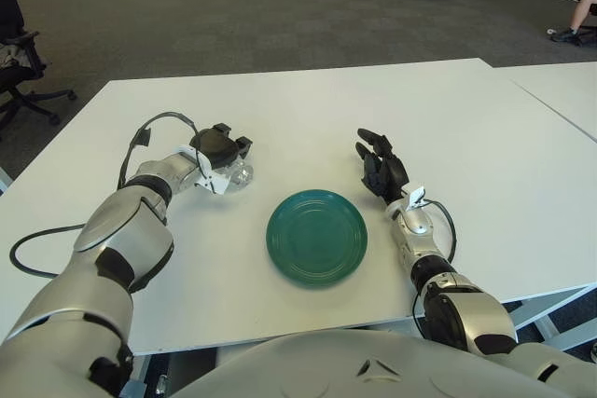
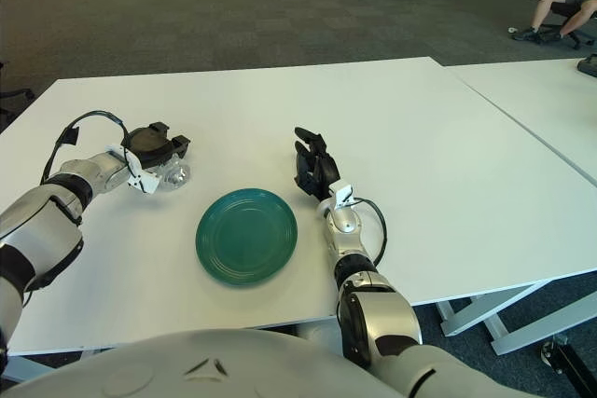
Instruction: Put the bottle into the plate.
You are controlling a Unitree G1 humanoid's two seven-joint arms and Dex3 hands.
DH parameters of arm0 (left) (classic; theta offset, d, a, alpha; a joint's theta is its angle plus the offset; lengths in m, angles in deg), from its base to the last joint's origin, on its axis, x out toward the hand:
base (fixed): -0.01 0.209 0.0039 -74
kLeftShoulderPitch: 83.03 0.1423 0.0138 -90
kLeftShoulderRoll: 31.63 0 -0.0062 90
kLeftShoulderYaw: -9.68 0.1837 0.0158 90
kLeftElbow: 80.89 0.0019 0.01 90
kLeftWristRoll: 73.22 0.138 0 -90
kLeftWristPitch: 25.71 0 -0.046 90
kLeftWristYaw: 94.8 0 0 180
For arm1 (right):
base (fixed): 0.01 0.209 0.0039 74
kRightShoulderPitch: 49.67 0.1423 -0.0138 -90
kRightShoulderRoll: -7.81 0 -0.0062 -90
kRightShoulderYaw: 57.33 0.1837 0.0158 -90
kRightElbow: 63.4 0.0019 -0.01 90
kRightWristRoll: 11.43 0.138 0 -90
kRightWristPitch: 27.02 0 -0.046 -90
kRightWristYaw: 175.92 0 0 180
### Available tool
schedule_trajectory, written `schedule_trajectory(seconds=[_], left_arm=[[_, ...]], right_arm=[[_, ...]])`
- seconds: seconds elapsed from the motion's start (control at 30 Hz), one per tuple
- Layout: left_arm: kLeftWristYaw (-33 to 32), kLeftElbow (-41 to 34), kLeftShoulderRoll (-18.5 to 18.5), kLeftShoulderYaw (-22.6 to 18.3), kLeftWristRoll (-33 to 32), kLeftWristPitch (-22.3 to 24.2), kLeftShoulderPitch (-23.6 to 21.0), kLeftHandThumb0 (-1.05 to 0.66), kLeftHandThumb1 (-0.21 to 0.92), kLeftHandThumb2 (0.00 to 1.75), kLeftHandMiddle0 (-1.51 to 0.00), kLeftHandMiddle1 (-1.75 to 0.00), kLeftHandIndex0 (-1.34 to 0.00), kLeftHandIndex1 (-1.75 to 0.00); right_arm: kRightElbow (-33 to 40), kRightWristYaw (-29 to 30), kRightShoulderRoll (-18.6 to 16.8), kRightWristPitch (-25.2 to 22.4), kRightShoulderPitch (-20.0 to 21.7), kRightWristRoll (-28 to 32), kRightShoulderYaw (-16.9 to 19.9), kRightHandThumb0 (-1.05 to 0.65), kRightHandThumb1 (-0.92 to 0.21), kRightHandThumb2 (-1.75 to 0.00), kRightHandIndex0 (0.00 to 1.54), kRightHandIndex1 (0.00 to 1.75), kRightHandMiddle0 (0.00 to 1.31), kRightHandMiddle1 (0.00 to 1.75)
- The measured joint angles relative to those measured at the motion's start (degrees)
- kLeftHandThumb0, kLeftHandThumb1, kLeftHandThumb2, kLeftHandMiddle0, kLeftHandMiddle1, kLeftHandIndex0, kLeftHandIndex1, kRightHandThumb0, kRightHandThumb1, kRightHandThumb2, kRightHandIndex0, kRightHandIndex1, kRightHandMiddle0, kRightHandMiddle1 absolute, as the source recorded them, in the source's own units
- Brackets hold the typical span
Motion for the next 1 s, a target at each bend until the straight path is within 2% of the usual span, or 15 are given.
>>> schedule_trajectory(seconds=[0.03,0.17,0.3,0.33,0.47,0.5,0.53,0.57,0.6,0.63,0.73,0.8,1.0], left_arm=[[-0.06,-0.01,0.0,-0.17,-0.12,-0.05,0.05,-0.01,0.12,1.47,-0.71,-1.75,-0.7,-1.52],[-0.14,0.0,0.01,-0.98,-0.79,-0.23,0.27,-0.01,0.1,1.54,-0.73,-1.72,-0.63,-1.68],[-0.14,-0.01,0.02,-2.24,-1.94,-0.43,0.69,0.0,0.1,1.49,-0.81,-1.55,-0.6,-1.73],[-0.13,-0.01,0.02,-2.48,-2.11,-0.44,0.77,0.0,0.1,1.46,-0.85,-1.44,-0.62,-1.74],[0.48,-0.02,-0.07,-3.46,-2.58,-0.75,0.82,-0.01,0.1,1.41,-0.92,-1.25,-0.65,-1.74],[0.76,-0.03,-0.15,-3.66,-2.74,-0.92,0.8,0.0,0.12,1.45,-0.82,-1.43,-0.64,-1.74],[1.07,-0.09,-0.28,-3.99,-2.98,-1.19,0.77,0.0,0.13,1.47,-0.75,-1.54,-0.63,-1.75],[1.34,-0.12,-0.4,-4.32,-3.26,-1.49,0.77,0.0,0.13,1.48,-0.72,-1.58,-0.63,-1.75],[1.5,-0.13,-0.5,-4.96,-3.47,-1.86,0.77,0.0,0.14,1.52,-0.64,-1.73,-0.63,-1.75],[1.5,-0.14,-0.5,-4.99,-3.47,-1.87,0.77,0.0,0.13,1.47,-0.74,-1.56,-0.62,-1.75],[0.84,-0.68,-0.87,-5.11,-3.37,-2.88,0.77,0.0,0.12,1.42,-0.87,-1.37,-0.6,-1.75],[0.04,-1.31,-1.18,-5.16,-3.32,-3.61,0.76,0.0,0.12,1.42,-0.89,-1.36,-0.59,-1.75],[-3.31,-2.26,-1.9,-5.17,-3.07,-5.33,0.26,0.0,0.11,1.49,-0.84,-1.53,-0.57,-1.75]], right_arm=[[-0.02,-0.01,0.0,0.0,0.01,0.0,0.0,-0.68,-0.92,-0.79,0.25,0.0,0.0,0.62],[-0.2,-0.17,0.0,0.0,0.04,0.0,0.0,-0.68,-0.92,-0.8,0.25,0.0,0.0,0.62],[-0.47,-0.35,0.01,0.04,0.09,0.01,0.05,-0.69,-0.92,-0.8,0.24,0.0,0.0,0.62],[-0.51,-0.39,0.01,0.08,0.1,0.02,0.07,-0.69,-0.92,-0.8,0.24,0.0,0.0,0.62],[-0.54,-0.37,0.03,0.28,0.1,0.01,0.12,-0.69,-0.92,-0.8,0.24,0.0,0.0,0.61],[-0.55,-0.36,0.03,0.35,0.1,0.0,0.11,-0.7,-0.92,-0.8,0.25,0.0,0.0,0.61],[-0.55,-0.3,0.03,0.39,0.1,-0.03,0.1,-0.7,-0.92,-0.8,0.25,0.0,0.0,0.61],[-0.55,-0.21,0.04,0.4,0.1,-0.06,0.09,-0.7,-0.92,-0.8,0.25,0.0,0.0,0.61],[-0.55,0.22,0.13,0.39,0.11,-0.6,-0.01,-0.7,-0.92,-0.8,0.25,0.0,0.0,0.61],[-0.55,0.23,0.13,0.39,0.11,-0.61,-0.01,-0.69,-0.92,-0.79,0.25,0.0,0.0,0.62],[-0.51,0.26,0.12,0.38,0.11,-0.6,0.02,-0.68,-0.92,-0.79,0.26,0.01,0.0,0.63],[-0.49,0.28,0.13,0.38,0.11,-0.6,0.07,-0.68,-0.92,-0.79,0.26,0.01,0.0,0.64],[-0.5,0.17,0.11,0.35,0.15,-0.58,0.11,-0.68,-0.92,-0.8,0.26,0.01,0.0,0.65]])
